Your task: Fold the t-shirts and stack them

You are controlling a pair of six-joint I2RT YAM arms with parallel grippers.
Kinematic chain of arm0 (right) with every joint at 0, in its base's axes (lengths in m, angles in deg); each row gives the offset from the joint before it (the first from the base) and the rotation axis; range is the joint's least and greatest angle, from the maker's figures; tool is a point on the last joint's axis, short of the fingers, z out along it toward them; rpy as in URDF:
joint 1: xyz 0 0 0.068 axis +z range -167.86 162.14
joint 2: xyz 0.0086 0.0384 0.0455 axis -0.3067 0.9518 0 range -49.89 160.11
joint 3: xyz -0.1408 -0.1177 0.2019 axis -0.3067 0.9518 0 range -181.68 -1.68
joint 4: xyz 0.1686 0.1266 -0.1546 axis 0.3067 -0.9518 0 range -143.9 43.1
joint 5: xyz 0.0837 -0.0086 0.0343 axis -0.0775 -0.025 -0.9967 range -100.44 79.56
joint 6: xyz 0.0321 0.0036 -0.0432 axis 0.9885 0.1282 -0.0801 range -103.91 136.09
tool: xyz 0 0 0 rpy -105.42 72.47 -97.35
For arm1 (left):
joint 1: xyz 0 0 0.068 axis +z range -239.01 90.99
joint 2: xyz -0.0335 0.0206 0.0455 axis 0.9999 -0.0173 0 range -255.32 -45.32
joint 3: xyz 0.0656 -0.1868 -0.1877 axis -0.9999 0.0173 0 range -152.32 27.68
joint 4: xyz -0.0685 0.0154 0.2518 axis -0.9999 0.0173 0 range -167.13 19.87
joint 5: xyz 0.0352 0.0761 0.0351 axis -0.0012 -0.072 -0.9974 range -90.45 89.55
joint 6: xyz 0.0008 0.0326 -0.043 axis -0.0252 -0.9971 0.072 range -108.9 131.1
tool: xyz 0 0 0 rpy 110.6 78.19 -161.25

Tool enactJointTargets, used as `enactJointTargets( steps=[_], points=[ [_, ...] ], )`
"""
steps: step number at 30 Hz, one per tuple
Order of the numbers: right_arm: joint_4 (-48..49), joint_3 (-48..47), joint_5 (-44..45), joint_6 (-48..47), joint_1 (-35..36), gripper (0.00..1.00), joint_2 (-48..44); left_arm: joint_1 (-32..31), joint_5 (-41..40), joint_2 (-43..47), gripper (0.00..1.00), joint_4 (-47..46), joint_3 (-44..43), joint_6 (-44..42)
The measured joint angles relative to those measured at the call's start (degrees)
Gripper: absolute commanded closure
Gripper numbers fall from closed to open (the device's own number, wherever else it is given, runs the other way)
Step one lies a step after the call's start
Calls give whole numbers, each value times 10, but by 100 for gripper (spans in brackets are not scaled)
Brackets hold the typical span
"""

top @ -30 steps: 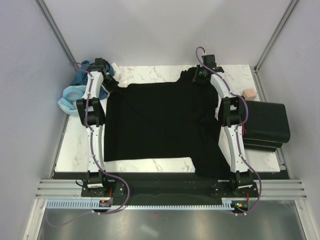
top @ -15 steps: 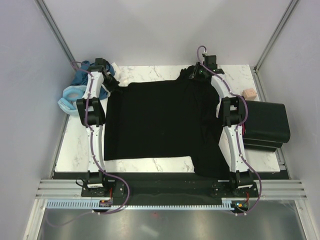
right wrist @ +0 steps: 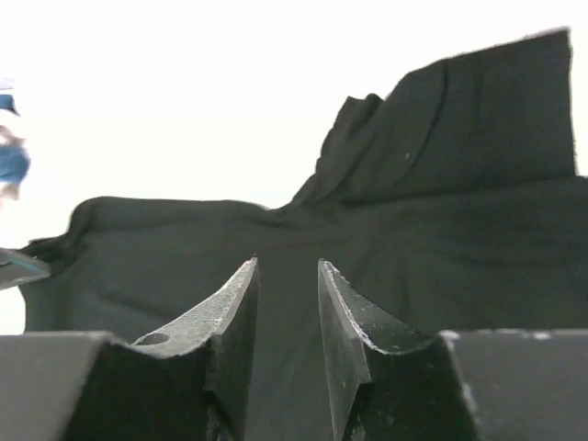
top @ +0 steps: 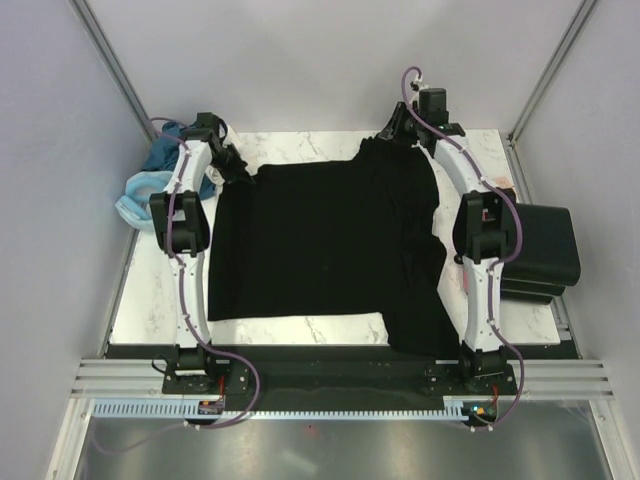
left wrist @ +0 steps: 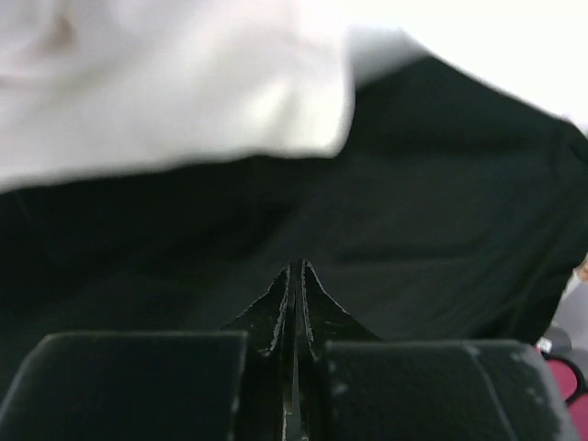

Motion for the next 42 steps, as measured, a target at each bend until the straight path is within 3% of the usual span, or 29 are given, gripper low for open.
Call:
enactJointTargets(
  steps=[7,9,10,16,20,29,42],
  points=[
    [-65,93,67,-42,12,62,-178,-31,-4,184,98,-11,156,-33],
    [-87,105,84,-53,15,98,-193,-47,-16,233,98,-14,204,-44],
    [-95,105,94,-60,17,100,-191,-57,-24,264,98,-17,245,-52],
    [-145,-39,115,-71,26,100,-10,-119,-83,292,98,-21,371,-69],
    [-147,-42,133,-64,39,100,61,-142,-112,298,98,-14,434,-70],
    [-115,-105,186,-38,76,100,105,-138,-142,361,98,-21,476,-77],
    [-109,-116,204,-49,58,100,146,-182,-148,370,98,-21,564,-87]
  ],
)
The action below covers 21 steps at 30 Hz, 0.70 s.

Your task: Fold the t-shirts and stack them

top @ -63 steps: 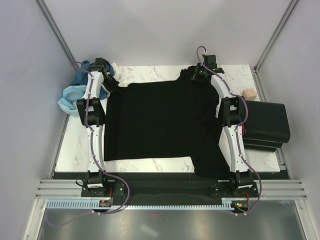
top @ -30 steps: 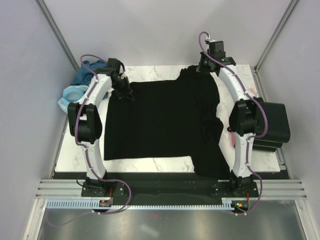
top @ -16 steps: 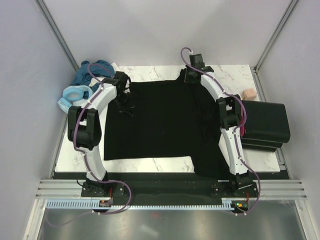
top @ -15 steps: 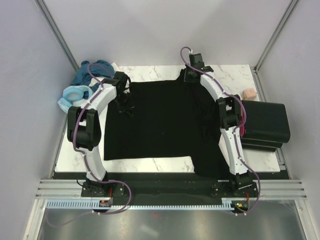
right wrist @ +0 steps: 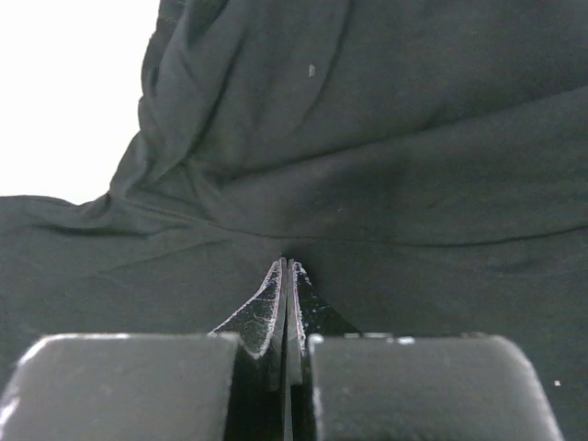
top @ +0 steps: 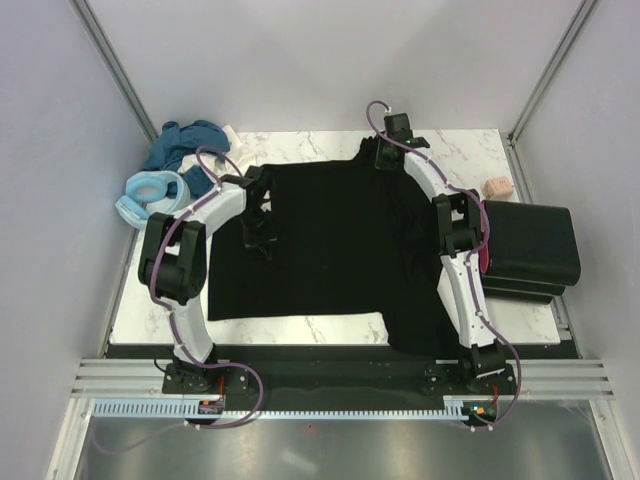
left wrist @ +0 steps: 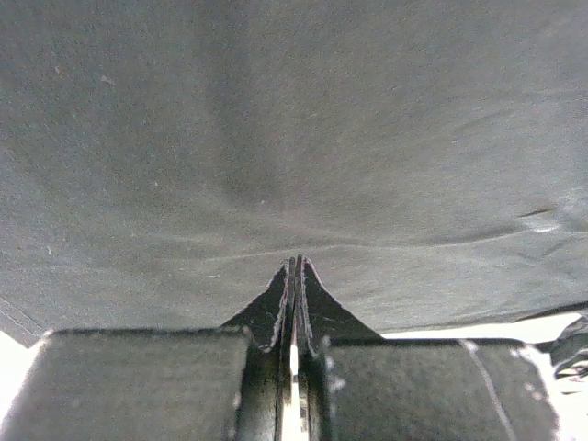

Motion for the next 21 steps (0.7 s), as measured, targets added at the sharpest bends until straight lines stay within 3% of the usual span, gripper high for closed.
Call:
enactJointTargets(
  steps=[21],
  points=[
    [-45,-25,-34,0,-27,100,11,-12,3,-2,98,-3,67,0]
  ],
)
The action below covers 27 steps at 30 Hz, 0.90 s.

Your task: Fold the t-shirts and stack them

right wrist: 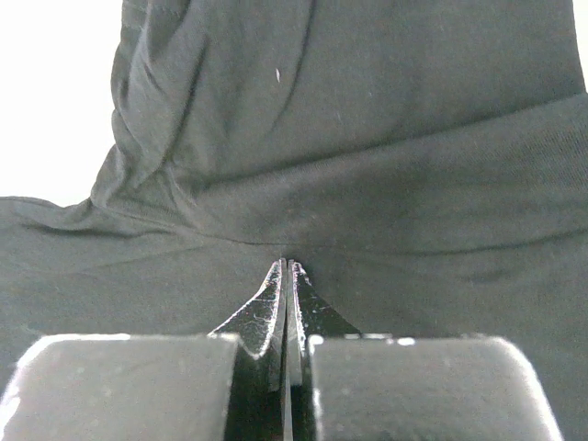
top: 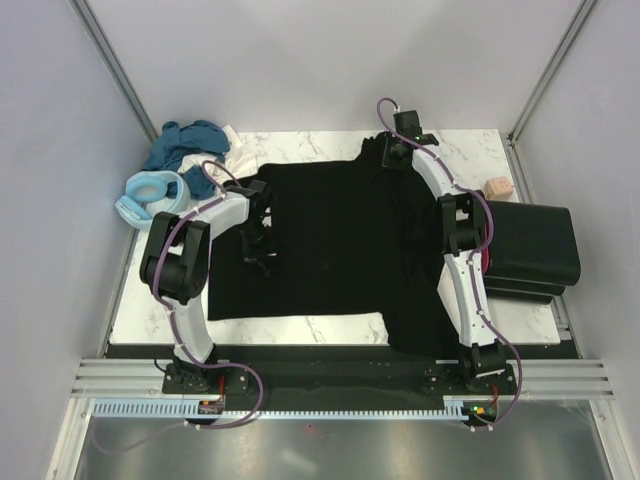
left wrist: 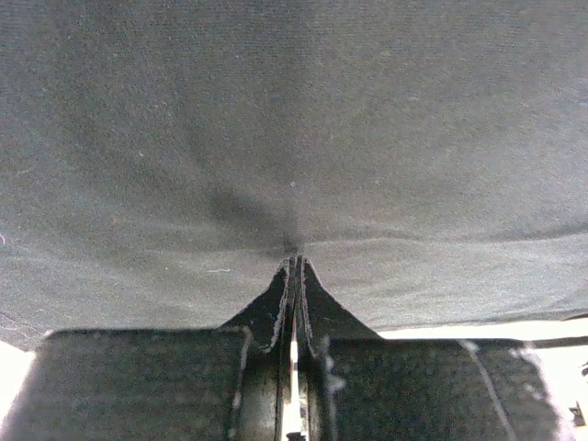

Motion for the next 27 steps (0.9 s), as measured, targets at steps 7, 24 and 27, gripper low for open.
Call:
enactJointTargets(
  steps=[7,24,27],
  points=[
    [-7,-51,-47,16,-14,93,31,0,0,-11,98,3,0,0],
    [87,70,-148,23,-21,54,-33,0,-1,-11,98,14,0,7],
    [85,132,-137,12,-14,54,-107,0,3,-11,98,9,-1,11]
  ],
)
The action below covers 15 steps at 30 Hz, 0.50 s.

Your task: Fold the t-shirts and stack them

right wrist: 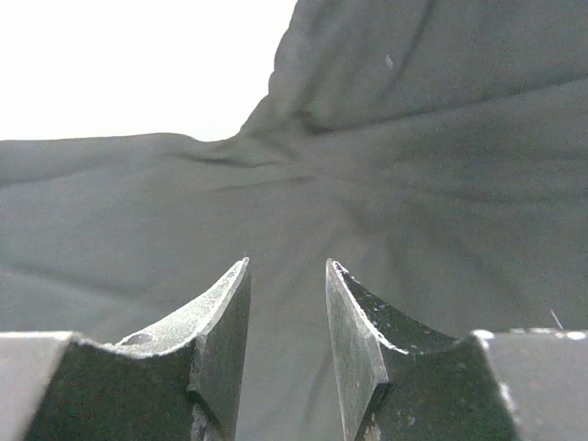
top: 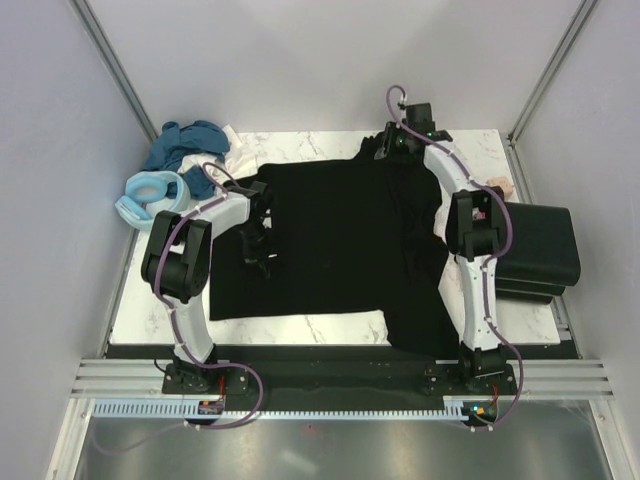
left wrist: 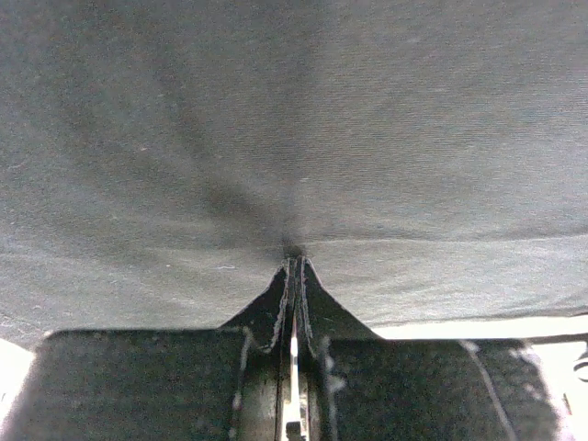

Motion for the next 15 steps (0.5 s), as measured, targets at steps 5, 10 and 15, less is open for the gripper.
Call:
enactJointTargets(
  steps=[5,10,15],
  points=[
    [-7,121,43,-12,9,56,-202,0,10,3,98,-6,-22,2],
    [-48,341,107,-18,8,95,-473,0,21,28,98,-15,-42,2],
    [-154,548,156,-14,8,100,-595,0,27,51,98,-20,-45,2]
  ],
)
